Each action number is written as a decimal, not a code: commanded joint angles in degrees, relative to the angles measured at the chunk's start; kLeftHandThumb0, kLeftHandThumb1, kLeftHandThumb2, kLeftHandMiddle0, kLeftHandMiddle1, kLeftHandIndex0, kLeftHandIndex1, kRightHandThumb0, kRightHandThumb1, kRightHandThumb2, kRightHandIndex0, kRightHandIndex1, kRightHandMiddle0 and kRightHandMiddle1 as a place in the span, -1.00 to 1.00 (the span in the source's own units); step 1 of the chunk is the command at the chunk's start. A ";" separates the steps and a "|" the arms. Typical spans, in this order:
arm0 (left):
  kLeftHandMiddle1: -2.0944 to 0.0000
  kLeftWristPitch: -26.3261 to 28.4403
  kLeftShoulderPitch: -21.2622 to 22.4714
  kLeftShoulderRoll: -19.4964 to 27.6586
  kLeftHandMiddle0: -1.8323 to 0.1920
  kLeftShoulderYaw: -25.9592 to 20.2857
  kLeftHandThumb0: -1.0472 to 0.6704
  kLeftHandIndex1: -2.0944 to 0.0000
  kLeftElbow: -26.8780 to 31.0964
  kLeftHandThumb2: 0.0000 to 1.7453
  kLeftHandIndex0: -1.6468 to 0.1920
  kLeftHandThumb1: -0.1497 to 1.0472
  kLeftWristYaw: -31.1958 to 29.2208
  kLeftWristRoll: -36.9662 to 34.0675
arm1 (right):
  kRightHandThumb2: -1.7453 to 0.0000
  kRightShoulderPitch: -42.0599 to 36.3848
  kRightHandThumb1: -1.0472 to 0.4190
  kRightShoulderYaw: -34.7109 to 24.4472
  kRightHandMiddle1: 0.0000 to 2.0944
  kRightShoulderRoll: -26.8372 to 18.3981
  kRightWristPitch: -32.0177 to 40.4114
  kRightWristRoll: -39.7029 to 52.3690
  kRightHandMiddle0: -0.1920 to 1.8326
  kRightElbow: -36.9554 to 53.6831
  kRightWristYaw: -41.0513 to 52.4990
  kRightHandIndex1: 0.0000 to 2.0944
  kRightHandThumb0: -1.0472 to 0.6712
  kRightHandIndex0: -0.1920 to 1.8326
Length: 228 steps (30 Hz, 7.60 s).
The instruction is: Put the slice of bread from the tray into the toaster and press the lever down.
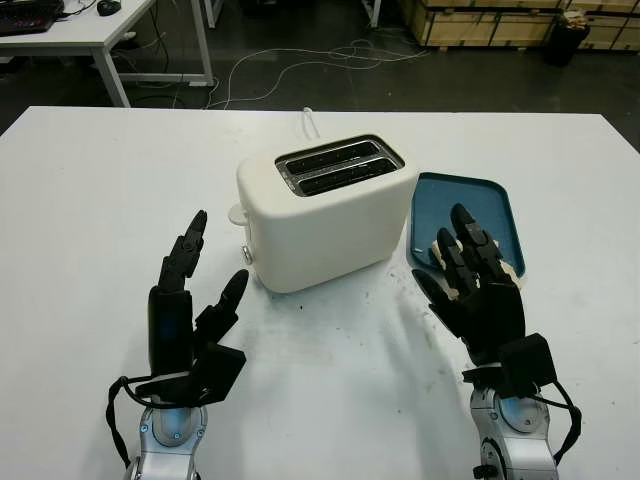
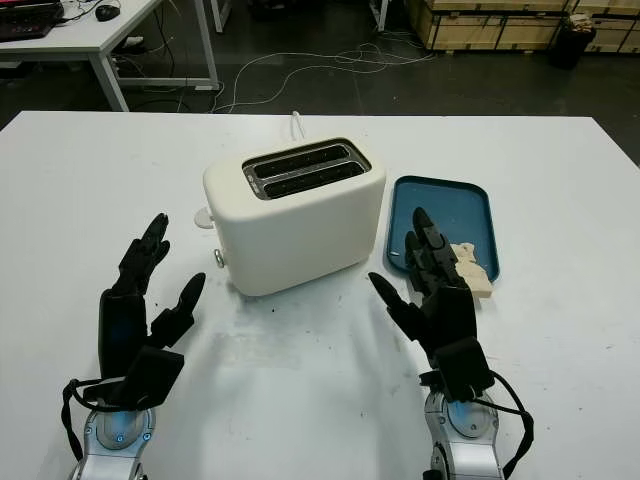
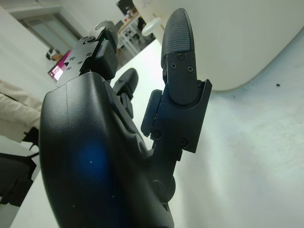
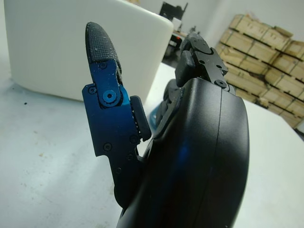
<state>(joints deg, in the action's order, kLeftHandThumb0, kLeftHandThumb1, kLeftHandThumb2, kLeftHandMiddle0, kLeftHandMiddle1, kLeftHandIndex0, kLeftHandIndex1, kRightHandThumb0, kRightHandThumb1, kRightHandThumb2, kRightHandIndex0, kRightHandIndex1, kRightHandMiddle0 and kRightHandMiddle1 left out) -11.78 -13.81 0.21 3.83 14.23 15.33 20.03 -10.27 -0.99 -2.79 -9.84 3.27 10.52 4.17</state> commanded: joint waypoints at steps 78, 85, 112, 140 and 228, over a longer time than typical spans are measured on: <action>0.34 0.27 1.15 -0.52 0.73 0.19 -0.57 0.98 -0.06 -0.55 0.44 0.79 -0.68 1.47 | 1.00 3.28 -0.67 -3.32 -1.00 -30.81 -8.93 -57.66 -0.55 -18.54 -27.82 -1.00 -0.28 -0.59; 0.33 0.47 1.07 -0.85 0.72 0.22 -0.58 0.98 0.14 -0.56 0.43 0.79 -0.51 1.36 | 0.99 5.47 -0.69 -0.11 -0.99 -33.54 -5.63 -58.25 -0.53 -22.22 -29.15 -1.00 -0.25 -0.58; 0.33 -0.54 0.30 -0.73 0.74 0.54 -0.55 0.99 0.61 -0.54 0.44 0.79 -0.52 1.05 | 0.99 15.92 -0.81 13.34 -0.99 -35.41 -5.29 -57.72 -0.49 -41.04 -37.04 -0.99 -0.17 -0.51; 0.35 -1.07 0.12 -1.37 0.73 0.46 -0.55 0.99 0.07 -0.56 0.43 0.79 0.26 0.96 | 0.81 20.17 -0.83 22.41 0.28 -38.01 -2.01 -62.19 -0.30 -46.62 -50.65 0.67 -0.34 -0.37; 0.41 -2.43 1.88 -1.61 0.70 -0.45 -0.53 1.00 -3.21 -0.60 0.42 0.79 3.58 2.41 | 0.57 89.70 -0.83 -1.81 0.67 -21.23 -6.17 -3.85 0.02 -81.64 46.65 0.67 -0.12 0.24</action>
<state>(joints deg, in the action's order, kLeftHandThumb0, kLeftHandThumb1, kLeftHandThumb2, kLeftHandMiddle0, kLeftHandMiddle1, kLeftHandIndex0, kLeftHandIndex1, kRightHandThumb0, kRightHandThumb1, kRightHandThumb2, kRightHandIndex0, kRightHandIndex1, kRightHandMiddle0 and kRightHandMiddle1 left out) -13.87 -11.82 -1.30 3.60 10.20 18.34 22.31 77.71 -2.90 -24.66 -14.37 -0.24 -70.27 50.78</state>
